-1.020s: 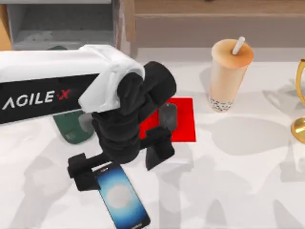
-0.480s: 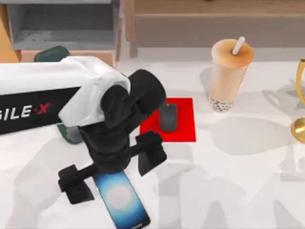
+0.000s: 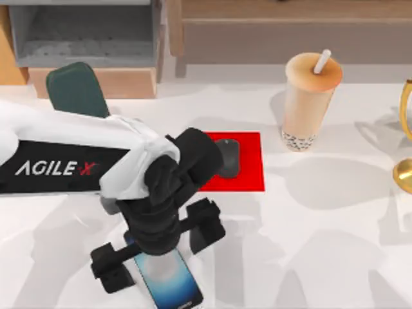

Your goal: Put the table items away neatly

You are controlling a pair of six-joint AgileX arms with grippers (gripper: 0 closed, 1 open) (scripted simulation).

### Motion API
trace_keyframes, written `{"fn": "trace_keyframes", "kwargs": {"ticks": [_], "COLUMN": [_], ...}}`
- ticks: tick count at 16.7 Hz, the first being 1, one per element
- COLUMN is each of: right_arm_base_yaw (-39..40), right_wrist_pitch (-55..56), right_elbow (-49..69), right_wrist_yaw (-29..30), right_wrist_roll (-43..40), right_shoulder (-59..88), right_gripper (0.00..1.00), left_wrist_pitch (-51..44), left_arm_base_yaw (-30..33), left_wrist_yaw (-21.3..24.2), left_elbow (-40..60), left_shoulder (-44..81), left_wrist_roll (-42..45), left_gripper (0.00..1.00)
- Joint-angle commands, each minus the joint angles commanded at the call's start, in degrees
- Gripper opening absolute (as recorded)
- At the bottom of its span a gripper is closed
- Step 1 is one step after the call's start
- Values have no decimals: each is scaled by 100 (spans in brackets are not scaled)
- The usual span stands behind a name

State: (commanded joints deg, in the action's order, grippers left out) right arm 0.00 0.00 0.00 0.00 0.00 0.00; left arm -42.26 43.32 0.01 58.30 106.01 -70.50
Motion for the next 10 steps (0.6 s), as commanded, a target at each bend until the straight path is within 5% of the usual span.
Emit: {"fn": "trace_keyframes", "kwargs": {"ticks": [6, 10], "right_arm_base_yaw": [0, 0], "right_wrist_pitch": [0, 0], "right_elbow": [0, 0], "right_wrist_yaw": [0, 0], "right_wrist_roll": [0, 0], "right_shoulder": [0, 0], "right_gripper": [100, 100], "left_wrist_pitch": [254, 254], "left_arm_base_yaw": [0, 0], "left_wrist_yaw": [0, 0], "left_elbow": [-142, -142], "left_shoulder": [121, 121], "left_wrist_roll": [1, 1], "left_gripper": [100, 70]}}
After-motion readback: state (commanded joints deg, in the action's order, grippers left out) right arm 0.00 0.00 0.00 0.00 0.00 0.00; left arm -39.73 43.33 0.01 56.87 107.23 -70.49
